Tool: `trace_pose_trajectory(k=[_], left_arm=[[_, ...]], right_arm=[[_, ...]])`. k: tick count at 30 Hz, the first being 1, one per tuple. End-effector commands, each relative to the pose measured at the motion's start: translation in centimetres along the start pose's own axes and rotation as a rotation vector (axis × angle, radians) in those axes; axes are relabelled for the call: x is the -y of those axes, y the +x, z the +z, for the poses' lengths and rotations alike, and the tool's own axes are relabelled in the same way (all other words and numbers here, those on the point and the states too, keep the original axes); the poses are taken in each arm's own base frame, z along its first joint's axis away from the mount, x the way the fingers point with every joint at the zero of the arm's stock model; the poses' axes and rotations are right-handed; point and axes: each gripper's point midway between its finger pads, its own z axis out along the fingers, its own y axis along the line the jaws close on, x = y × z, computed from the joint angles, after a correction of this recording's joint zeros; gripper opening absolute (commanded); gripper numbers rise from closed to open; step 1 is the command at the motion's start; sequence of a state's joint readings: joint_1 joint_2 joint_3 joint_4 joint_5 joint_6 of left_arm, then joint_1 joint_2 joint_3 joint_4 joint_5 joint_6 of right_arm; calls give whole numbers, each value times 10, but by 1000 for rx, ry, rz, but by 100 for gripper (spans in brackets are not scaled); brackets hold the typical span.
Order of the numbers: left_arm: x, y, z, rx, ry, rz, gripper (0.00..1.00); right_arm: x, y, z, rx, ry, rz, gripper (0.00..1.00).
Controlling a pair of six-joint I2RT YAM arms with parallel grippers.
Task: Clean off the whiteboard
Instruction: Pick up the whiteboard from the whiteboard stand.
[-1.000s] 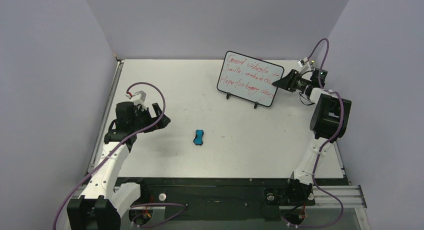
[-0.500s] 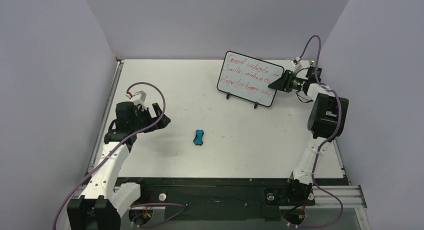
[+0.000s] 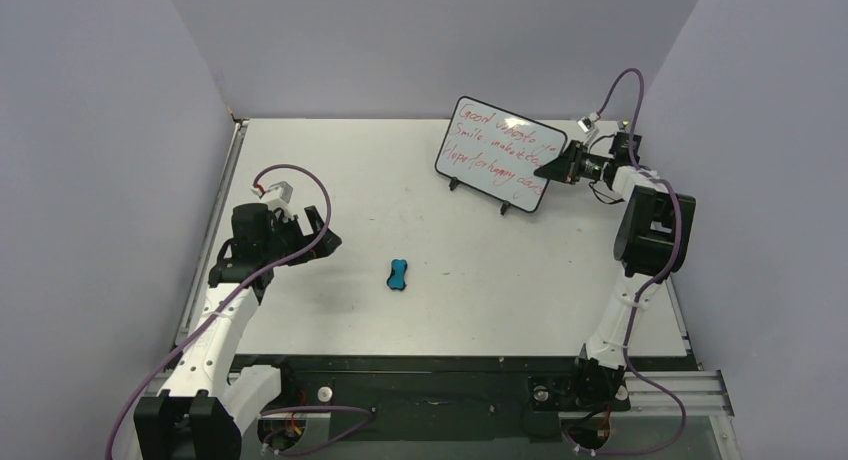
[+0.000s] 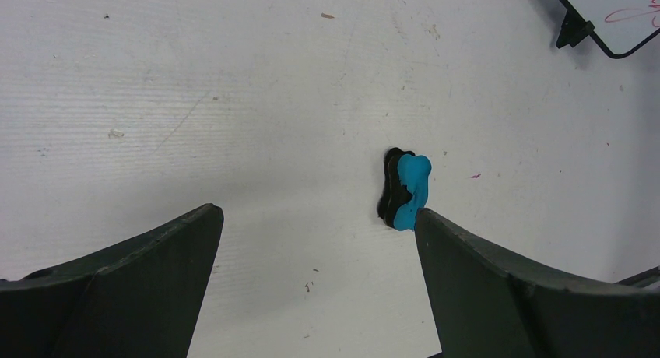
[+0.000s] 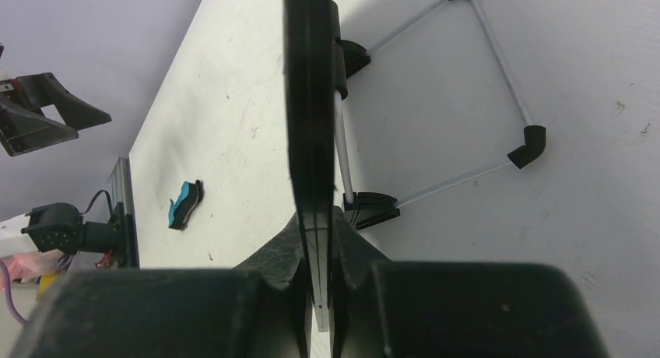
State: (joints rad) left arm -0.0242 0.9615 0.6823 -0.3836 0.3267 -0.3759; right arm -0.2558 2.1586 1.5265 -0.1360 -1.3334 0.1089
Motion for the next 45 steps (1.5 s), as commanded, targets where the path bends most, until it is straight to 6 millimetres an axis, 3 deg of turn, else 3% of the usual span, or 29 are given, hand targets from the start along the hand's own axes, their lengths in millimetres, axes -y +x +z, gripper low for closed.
trace_pose_trajectory(k=[1,14,19,23,30,34,36,37,41,45], left_arm=[[9,-18,-2,55,38,42,93],[17,-21,-6,71,81,50,93],[19,-21,-7,75,87,54,93],[21,-21,-8,80,94,57,93],[48,-20,-13,89,210,73,89],[77,-19,-23,104,256,113,88],[89,-18,-28,108,260,129,88],[95,-18,-30,114,257,135,89],[100,0,-29,82,207,129,88],[101,29,-26,40,178,113,88]], right_arm=[[7,-18,-13,36,48,-75,0],[-55,-73,-38,112,84,-199,0],[-56,-72,-37,113,107,-212,0],[-68,-75,-40,115,88,-244,0],[-141,-84,-40,121,43,-366,0],[-179,-60,-35,84,10,-399,0],[-190,-37,-34,17,26,-434,0],[-184,-12,-37,-79,73,-467,0],[-199,67,-37,-302,56,-481,0],[-200,104,-47,-339,58,-472,0]])
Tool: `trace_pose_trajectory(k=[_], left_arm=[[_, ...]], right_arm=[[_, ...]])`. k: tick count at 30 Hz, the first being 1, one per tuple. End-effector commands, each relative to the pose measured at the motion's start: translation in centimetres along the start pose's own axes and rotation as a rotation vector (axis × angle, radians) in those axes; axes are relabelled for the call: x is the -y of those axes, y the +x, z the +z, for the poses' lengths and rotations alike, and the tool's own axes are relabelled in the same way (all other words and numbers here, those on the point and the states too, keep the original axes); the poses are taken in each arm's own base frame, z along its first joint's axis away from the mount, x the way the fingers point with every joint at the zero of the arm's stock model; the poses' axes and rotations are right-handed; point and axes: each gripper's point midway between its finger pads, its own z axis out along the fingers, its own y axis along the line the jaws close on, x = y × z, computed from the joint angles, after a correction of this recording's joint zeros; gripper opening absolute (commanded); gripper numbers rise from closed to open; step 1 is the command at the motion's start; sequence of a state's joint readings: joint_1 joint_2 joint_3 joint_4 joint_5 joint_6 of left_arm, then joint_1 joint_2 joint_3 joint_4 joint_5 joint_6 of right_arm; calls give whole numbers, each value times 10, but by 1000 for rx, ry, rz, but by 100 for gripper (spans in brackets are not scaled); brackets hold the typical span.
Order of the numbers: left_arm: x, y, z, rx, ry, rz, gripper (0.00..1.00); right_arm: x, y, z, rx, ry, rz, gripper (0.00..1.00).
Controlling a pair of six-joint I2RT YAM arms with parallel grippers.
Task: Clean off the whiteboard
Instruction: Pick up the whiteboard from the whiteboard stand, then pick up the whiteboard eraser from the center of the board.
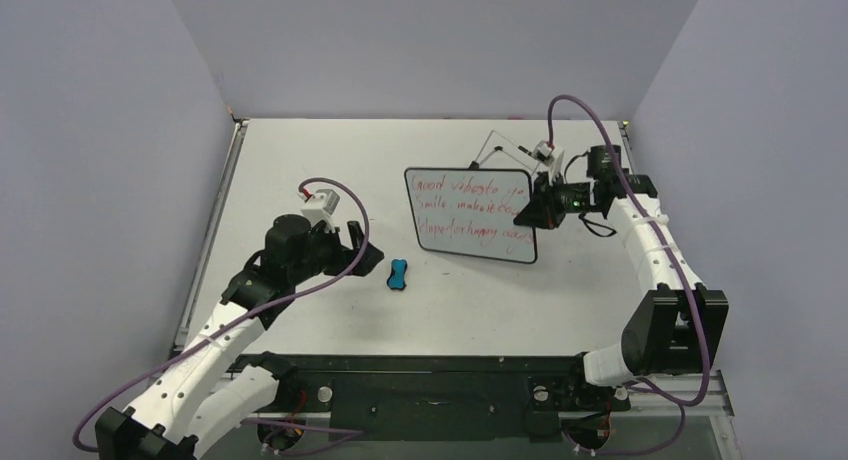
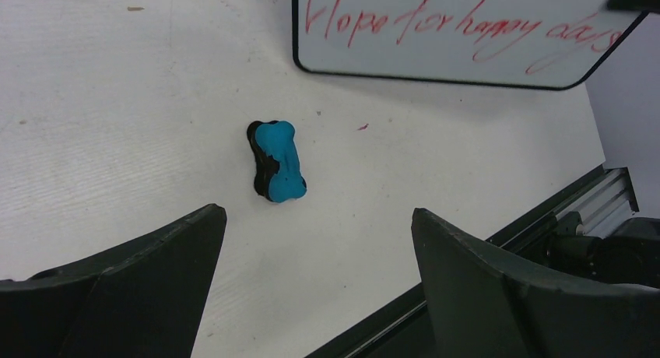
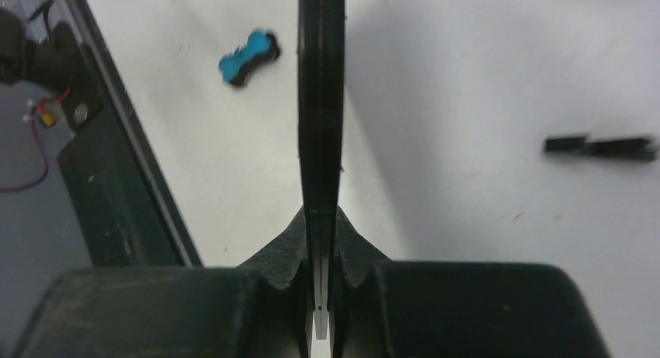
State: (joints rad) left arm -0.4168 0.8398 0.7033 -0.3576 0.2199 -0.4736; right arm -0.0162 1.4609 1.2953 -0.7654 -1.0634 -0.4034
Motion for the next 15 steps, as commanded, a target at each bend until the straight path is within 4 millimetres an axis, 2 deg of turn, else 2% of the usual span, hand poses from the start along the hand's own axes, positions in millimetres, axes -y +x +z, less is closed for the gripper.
trace_pose_trajectory(k=[1,2,5,8,12,15], left_arm=[[5,7,-2,32,-56,-45,88],[1,15,1,23,-72,-50,88],[5,32,8,3,-78,-67,88],[9,42,17,-2,-93,-60,88],[12,58,37,-11,-145,-15,88],[0,67,55,-32,-239,12,85]], right_arm=[[-20,44,-12,-76,-25,-27,0],[-20,46,-14,-71,-21,-22,0],[-16,46,-16,-57,-8,14,0],[0,50,-19,-33,28,94,0],[13,53,-25,-12,62,146,0],[16,53,-27,-6,78,155,0]])
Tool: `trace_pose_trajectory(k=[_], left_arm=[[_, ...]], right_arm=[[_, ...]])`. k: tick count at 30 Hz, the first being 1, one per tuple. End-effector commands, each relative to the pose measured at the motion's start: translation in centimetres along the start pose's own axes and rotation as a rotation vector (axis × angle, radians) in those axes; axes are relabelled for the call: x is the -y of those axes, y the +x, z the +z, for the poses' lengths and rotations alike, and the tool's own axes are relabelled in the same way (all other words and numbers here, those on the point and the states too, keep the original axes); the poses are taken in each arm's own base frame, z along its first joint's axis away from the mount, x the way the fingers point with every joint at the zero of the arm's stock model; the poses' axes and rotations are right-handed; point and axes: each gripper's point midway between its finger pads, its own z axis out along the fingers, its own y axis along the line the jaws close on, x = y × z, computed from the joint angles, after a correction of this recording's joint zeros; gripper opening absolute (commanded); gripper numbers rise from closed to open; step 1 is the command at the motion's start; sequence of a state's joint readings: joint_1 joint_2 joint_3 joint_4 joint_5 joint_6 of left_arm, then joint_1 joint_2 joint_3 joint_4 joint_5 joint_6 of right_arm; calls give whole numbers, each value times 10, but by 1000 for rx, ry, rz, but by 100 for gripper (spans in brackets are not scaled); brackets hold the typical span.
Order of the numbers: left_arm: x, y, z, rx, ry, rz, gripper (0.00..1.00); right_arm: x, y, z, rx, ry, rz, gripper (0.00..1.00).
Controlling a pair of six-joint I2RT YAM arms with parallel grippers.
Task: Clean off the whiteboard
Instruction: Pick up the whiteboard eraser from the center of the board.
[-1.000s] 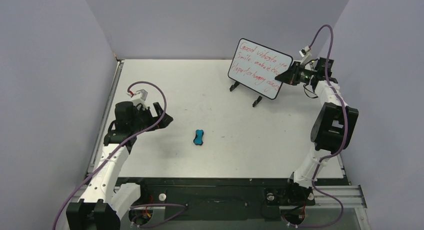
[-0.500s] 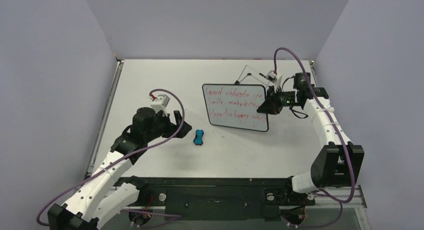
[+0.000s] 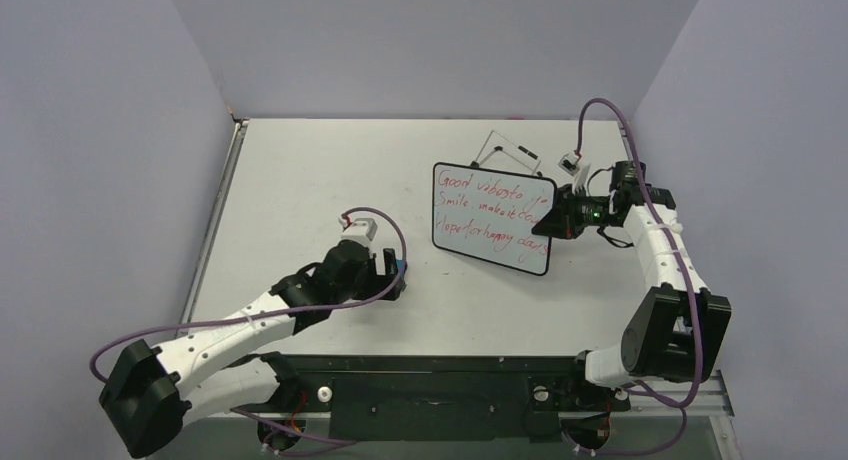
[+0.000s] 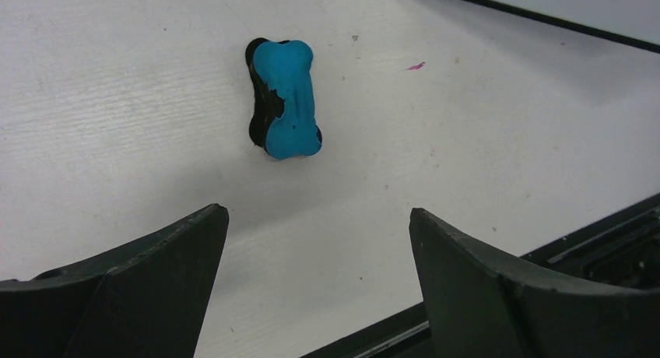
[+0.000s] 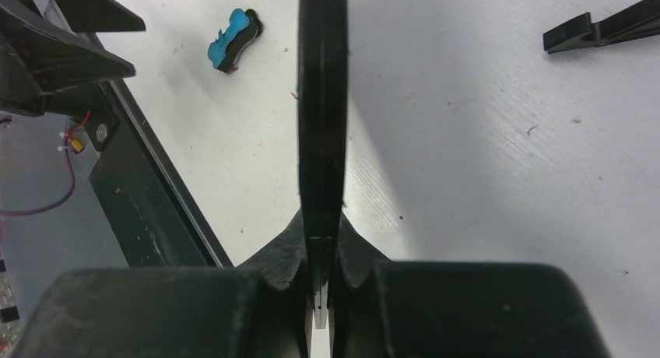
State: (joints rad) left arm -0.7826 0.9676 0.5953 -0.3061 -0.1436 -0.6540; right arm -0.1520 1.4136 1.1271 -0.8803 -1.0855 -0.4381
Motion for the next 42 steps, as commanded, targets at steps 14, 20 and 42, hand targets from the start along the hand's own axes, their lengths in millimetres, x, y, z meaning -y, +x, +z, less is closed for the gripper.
trace_pose_trajectory(k=[14,20,42], left_arm=[[-9,-27,28,152,-112,-74,93],[-21,-37,9,212,-33,-169,93],[-21,-32,36,60,-135,-71,88]], right_arm=[[19,-15,-10,48,127,-108,0],[16,-15,-9,45,125,-124,0],[14,-11,-9,10,133,-176,0]])
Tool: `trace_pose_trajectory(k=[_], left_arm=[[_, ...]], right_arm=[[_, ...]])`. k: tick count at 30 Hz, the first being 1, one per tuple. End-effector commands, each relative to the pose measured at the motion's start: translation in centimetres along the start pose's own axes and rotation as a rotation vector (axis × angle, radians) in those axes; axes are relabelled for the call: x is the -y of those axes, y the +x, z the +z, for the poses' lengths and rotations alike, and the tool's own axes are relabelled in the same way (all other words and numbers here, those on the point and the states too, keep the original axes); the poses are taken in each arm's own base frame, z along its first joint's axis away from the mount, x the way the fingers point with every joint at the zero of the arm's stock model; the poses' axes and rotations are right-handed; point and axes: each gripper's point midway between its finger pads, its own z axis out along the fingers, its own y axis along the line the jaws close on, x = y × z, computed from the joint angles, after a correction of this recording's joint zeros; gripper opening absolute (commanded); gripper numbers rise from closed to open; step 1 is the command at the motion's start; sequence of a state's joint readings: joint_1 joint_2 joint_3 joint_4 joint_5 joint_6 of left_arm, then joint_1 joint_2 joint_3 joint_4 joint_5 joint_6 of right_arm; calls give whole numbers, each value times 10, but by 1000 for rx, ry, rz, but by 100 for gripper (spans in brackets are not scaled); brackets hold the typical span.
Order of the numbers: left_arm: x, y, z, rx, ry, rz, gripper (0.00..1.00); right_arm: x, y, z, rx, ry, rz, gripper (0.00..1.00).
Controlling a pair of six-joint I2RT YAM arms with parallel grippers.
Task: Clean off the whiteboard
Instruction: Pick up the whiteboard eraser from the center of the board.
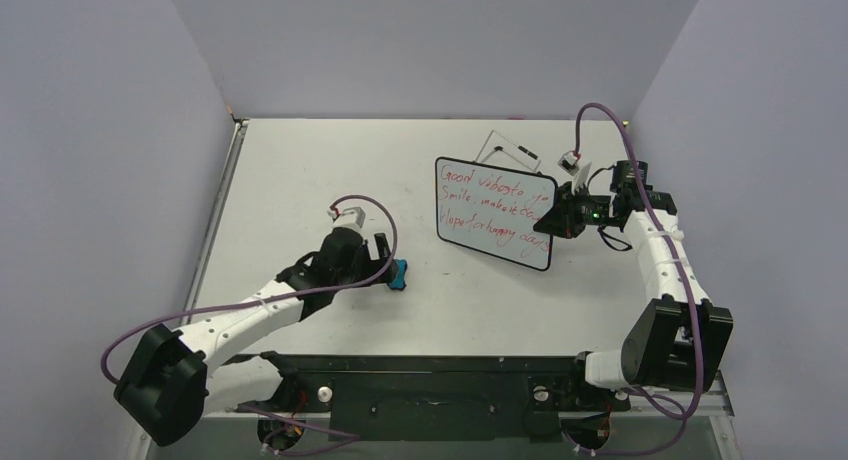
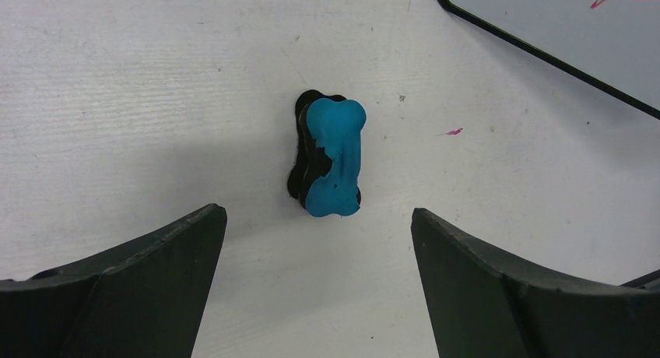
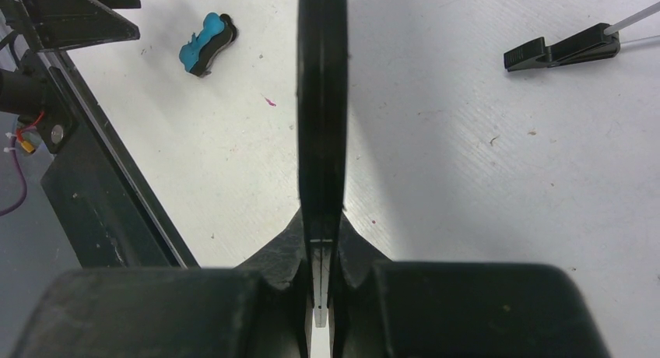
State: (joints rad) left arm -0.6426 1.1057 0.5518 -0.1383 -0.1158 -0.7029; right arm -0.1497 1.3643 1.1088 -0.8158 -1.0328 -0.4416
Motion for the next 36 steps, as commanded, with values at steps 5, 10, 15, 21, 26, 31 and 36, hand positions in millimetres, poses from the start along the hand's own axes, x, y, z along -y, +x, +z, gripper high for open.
trace_pose_trajectory(k=[5,10,15,21,26,31,36], left_arm=[[15,-7,12,-27,-180,163,88],[13,-1,36,-78,-279,202,83],[16,20,59,-181,-294,226,69],[22,31,67,-223,-319,263,52],[19,30,67,-219,-375,294,52],[20,22,65,-195,-396,310,52],[21,20,69,-189,-406,315,50]], right_arm=[[6,-5,-7,-12,64,-112,0],[5,-4,-6,-17,55,-109,0],[5,-4,-7,-17,55,-114,0],[5,-2,-7,-22,48,-112,0],[5,-2,-6,-24,45,-109,0],[5,-2,-6,-25,44,-112,0],[4,-1,-6,-28,40,-110,0]])
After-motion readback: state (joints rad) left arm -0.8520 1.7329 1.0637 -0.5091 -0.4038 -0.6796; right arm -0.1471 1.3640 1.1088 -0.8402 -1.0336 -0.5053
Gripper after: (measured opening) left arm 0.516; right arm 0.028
